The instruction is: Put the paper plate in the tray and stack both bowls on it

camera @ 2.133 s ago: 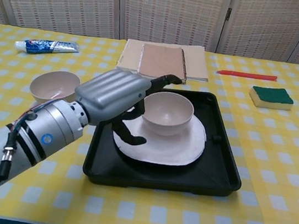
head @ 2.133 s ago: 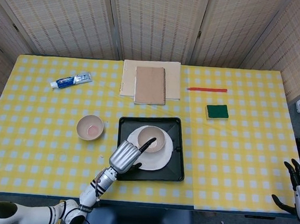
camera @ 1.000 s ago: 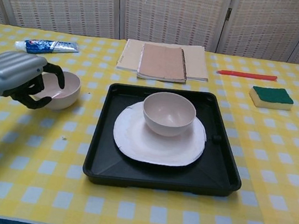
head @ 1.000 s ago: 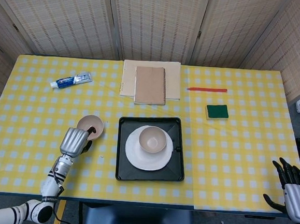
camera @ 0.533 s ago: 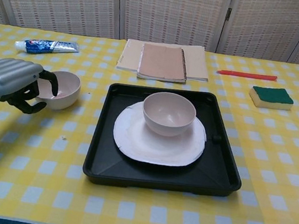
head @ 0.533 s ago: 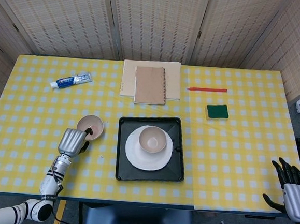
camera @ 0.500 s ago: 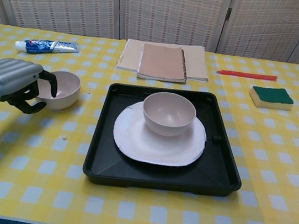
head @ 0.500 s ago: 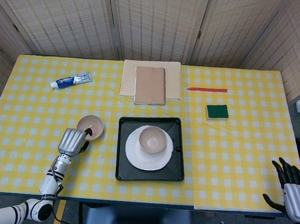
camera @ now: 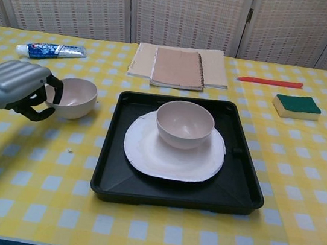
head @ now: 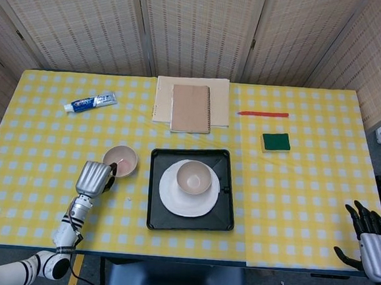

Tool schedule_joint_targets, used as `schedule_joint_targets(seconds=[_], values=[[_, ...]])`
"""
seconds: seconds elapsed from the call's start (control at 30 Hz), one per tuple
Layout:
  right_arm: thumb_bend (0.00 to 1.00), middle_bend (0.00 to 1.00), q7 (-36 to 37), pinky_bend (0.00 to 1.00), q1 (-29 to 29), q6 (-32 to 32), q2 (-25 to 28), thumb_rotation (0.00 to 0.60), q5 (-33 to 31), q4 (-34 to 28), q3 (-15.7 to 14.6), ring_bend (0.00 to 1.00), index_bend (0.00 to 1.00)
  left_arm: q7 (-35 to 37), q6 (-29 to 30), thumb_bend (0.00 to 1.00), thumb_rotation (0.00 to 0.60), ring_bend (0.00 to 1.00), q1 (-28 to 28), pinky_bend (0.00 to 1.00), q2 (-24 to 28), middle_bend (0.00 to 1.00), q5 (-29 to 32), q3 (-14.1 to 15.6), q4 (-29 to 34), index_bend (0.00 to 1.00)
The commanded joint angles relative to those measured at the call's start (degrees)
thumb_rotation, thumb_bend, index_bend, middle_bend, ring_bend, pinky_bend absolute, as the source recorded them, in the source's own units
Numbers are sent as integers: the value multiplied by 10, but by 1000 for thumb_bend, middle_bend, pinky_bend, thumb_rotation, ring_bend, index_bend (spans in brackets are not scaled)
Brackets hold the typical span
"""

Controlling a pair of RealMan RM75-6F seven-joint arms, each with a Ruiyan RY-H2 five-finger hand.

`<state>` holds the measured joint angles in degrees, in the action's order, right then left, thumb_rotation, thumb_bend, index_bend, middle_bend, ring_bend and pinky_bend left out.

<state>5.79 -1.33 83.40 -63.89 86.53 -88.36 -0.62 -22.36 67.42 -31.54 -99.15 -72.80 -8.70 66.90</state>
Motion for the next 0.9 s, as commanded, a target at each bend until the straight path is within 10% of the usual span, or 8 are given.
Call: schedule_joint_targets(seconds=[0.03,0.9], values=[[251,0,1,0,0,-1,0,600,0,0,0,0,0,-2,13,472,600,989,2,1000,2,1000,-10,1,10,688],[251,0,15,0,-10,28,8,600,27,-6,-11,0,0,-175,28,473,600,989,-68,1000,-9,1000,-18,-56,189,692]])
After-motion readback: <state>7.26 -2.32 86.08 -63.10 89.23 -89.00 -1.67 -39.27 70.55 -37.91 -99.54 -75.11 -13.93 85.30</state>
